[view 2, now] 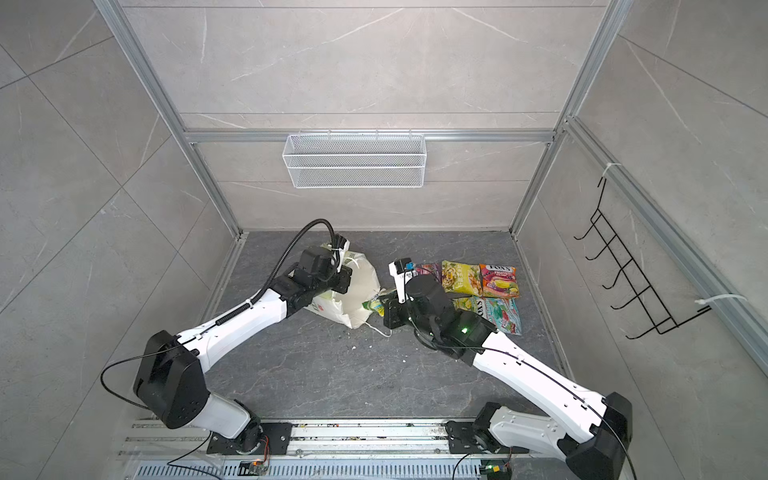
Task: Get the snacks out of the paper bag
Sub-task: 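Pull the packet out with the right gripper while the left lifts the bag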
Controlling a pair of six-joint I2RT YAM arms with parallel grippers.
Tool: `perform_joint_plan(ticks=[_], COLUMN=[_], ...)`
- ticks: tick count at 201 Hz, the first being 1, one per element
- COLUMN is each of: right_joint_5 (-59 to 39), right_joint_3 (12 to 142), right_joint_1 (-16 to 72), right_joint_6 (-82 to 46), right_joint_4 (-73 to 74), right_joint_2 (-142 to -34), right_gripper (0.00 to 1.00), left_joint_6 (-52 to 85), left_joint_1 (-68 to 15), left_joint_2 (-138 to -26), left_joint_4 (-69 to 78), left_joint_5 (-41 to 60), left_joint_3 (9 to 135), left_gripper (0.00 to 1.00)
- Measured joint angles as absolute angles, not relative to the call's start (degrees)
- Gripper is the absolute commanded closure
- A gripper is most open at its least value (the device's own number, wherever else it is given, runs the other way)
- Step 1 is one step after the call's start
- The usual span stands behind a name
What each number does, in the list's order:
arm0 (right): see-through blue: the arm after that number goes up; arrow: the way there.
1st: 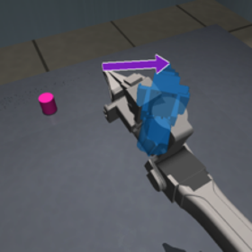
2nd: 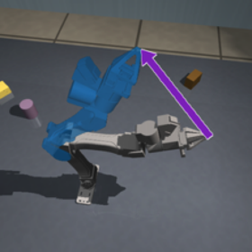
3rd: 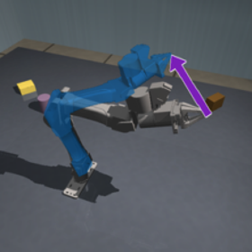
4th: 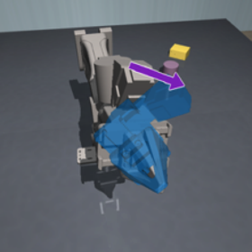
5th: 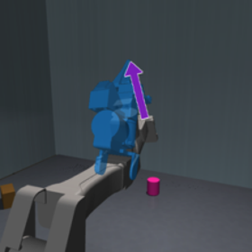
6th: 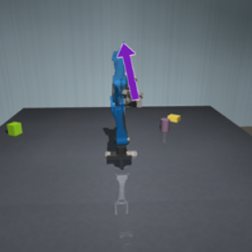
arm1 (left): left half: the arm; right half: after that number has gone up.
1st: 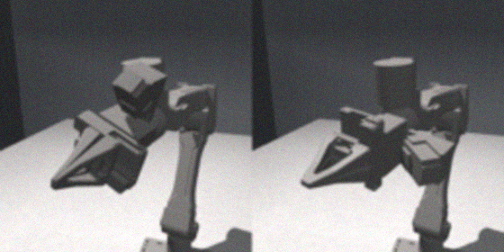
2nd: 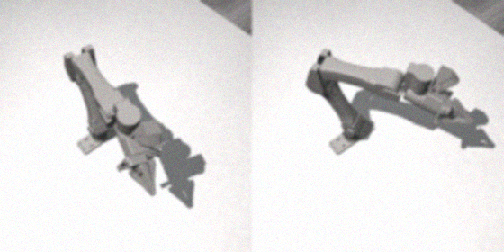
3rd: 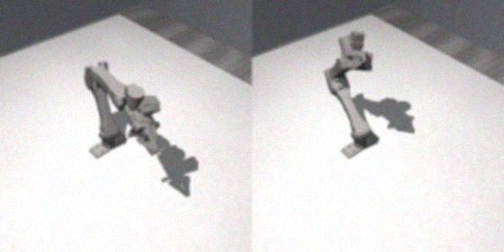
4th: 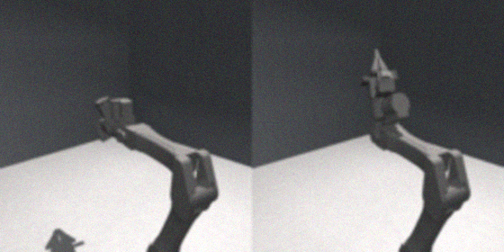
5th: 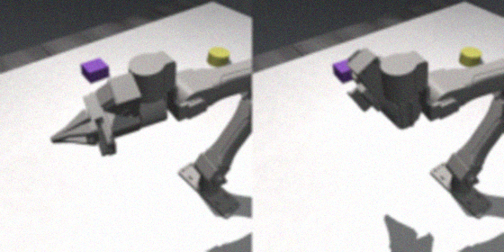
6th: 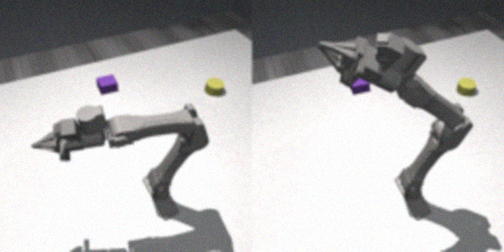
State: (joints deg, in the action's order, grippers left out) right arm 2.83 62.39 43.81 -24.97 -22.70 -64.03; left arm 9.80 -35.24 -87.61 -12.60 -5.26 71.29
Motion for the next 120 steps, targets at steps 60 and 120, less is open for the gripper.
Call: perform_joint_plan(ticks=[60, 120], right_joint_5=[5.21, 2.98], right_joint_3=[68.53, 69.45], right_joint_1=[27.79, 26.74], right_joint_6=[-24.71, -22.09], right_joint_4=[-32.10, -33.78], right_joint_2=[-69.08, -68.40], right_gripper=[1.00, 1.00], left_joint_6=[21.26, 28.71], left_joint_1=[-32.38, -19.53], left_joint_2=[-87.59, -84.99], left_joint_4=[-27.09, -29.76], left_joint_5=[3.75, 12.60], left_joint_3=[84.88, 79.57], left_gripper=[1.00, 1.00])
